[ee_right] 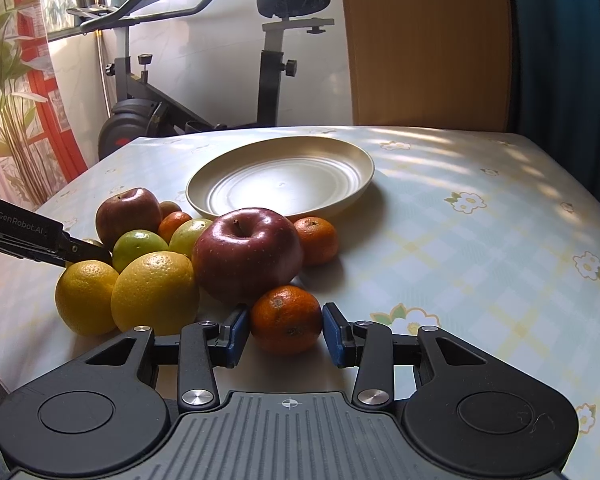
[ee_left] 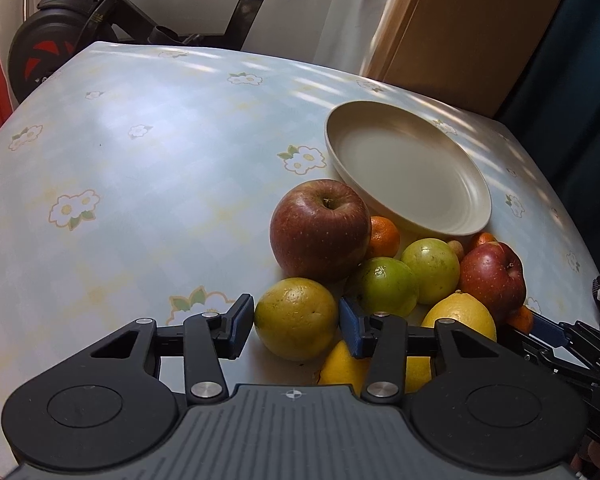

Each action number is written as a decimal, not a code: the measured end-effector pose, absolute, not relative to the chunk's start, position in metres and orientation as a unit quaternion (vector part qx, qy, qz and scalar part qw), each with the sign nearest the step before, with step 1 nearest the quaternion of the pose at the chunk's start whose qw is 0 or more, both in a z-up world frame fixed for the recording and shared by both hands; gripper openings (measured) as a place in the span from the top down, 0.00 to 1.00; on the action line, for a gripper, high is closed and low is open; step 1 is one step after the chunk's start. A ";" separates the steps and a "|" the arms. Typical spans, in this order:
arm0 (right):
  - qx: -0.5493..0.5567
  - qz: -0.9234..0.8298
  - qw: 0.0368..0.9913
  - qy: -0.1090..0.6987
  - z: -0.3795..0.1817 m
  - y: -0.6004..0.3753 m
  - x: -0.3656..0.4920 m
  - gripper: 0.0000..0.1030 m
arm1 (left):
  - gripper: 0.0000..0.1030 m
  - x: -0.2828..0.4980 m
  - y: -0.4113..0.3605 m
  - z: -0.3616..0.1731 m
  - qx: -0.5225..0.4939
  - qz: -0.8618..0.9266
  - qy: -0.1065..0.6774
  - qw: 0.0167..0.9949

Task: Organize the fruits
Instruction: 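Grasp a yellow grapefruit with the left gripper while the right gripper grasps a mandarin orange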

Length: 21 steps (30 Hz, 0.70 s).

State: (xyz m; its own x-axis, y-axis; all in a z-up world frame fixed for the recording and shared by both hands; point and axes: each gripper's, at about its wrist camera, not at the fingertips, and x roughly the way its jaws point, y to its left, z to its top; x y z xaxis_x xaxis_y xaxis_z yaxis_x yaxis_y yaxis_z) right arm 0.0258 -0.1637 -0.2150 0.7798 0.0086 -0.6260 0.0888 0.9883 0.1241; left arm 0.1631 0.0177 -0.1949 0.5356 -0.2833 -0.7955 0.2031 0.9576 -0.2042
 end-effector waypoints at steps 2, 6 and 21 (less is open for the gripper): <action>0.073 -0.021 0.941 0.331 -0.215 -0.163 0.026 0.64 | 0.52 0.161 0.019 -0.194 -0.043 -0.140 0.459 0.876; 0.072 -0.025 0.941 0.329 -0.213 -0.165 0.025 0.65 | 0.53 0.155 0.019 -0.191 -0.028 -0.123 0.451 0.883; 0.071 -0.048 0.951 0.297 -0.193 -0.178 0.019 0.65 | 0.53 0.145 0.026 -0.157 0.008 -0.115 0.387 0.915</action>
